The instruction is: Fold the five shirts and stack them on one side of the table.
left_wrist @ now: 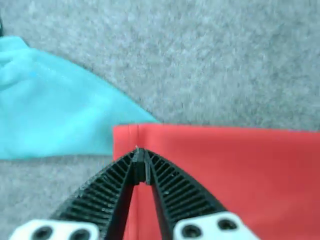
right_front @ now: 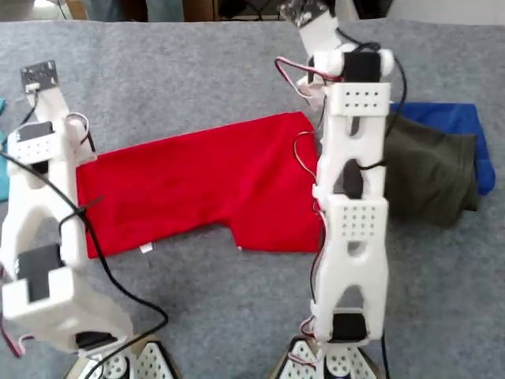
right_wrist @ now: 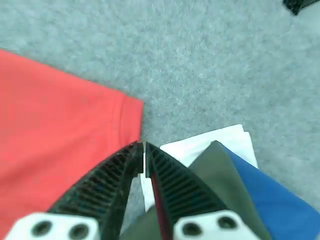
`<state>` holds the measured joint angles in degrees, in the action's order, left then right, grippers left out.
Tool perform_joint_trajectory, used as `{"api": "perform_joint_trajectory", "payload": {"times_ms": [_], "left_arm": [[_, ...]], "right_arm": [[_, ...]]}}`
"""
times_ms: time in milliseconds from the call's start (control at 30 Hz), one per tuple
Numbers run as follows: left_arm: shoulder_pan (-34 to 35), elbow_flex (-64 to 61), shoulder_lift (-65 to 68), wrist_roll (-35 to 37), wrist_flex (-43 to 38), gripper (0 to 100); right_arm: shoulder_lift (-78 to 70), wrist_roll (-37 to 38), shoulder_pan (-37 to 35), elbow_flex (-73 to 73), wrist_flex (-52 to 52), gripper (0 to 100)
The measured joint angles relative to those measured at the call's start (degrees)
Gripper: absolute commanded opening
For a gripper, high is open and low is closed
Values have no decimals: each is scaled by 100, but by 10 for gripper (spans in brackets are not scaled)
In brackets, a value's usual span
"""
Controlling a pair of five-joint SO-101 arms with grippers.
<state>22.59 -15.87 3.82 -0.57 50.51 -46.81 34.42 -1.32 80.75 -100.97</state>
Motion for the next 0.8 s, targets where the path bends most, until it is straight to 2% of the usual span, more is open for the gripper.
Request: {"api": "perform_joint_trajectory", "payload": {"times_ms": [133,233,333,467,567,733,800], "left_arm": [[18,-1336,-862,-360,-598,29],[185,-2418,-1635,-334,-1029,31],[299,-3121,-2101,-202,-1116,32],[316,-3332,-2171,9,-1292,32],[378,-3341,-2057,290,-1635,32],[730,-3086,-1257,475,-1723,30],[888,-2813,-993,492,-1521,30]], "right_arm": [[1890,299,-299,-2268,-9,15],[3253,765,-598,-4255,185,15],[4378,1231,-712,-6092,448,15],[5618,1829,-1090,-8132,677,15],[6400,1987,-1459,-9371,835,22],[7270,1996,-2075,-10936,1099,152],[7464,1996,-2268,-11455,1266,143]]}}
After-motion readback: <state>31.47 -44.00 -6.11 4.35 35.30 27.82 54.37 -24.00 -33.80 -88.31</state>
